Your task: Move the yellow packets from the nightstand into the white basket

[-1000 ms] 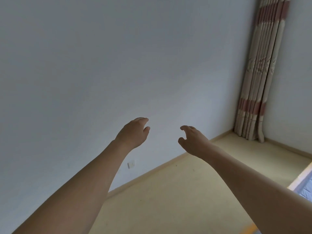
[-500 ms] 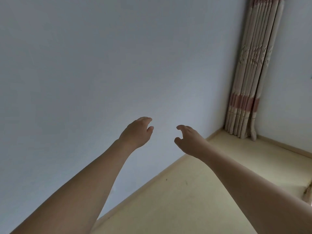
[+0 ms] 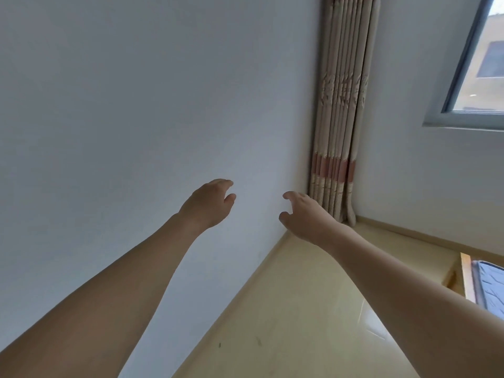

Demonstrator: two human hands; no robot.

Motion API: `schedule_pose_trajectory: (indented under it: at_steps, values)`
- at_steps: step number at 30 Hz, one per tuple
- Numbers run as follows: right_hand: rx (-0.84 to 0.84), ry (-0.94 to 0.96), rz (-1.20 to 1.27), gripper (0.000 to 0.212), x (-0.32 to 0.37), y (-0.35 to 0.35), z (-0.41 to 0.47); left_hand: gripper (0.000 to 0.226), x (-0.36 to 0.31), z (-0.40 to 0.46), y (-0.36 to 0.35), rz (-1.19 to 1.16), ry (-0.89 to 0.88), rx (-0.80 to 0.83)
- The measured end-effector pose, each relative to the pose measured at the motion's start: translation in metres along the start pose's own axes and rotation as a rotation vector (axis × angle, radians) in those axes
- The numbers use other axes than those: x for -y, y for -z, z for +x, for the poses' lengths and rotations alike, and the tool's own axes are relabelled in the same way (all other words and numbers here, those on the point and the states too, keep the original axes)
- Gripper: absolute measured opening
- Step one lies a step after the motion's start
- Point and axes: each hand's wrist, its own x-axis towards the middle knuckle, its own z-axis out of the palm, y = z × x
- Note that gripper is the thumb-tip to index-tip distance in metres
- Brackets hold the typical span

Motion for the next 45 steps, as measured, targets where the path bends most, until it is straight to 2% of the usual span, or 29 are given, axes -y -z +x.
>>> schedule_pose_trajectory:
  at_steps: [8,12,18,24,29,32,41,45]
  values:
    - [-0.06,-0.214,-0.028,0.056,-0.117,0.049,0.173,0.045,-0.054,0.238,-0.067,-0.068,-0.273,-0.003]
    - [-0.157,-0.312,-0.048,0.046,-0.184,0.095,0.232,0.043,-0.117,0.34,-0.1,-0.167,-0.373,-0.003]
    - [-0.188,-0.418,-0.063,0.05,-0.293,0.136,0.309,0.04,-0.21,0.46,-0.182,-0.236,-0.557,0.068]
    - [-0.236,-0.449,-0.111,0.057,-0.416,0.185,0.392,0.039,-0.298,0.597,-0.259,-0.225,-0.612,0.084]
    - [-0.278,-0.524,-0.118,0.057,-0.512,0.251,0.444,0.042,-0.388,0.702,-0.291,-0.209,-0.632,0.108]
    - [-0.325,-0.56,-0.136,0.055,-0.564,0.284,0.468,0.046,-0.44,0.748,-0.312,-0.238,-0.677,0.113]
    - [-0.322,-0.73,-0.117,0.056,-0.736,0.346,0.533,0.046,-0.59,0.889,-0.414,-0.238,-0.816,0.205]
    - [-0.343,-0.797,-0.144,0.056,-0.821,0.382,0.57,0.046,-0.663,0.961,-0.45,-0.309,-0.882,0.166]
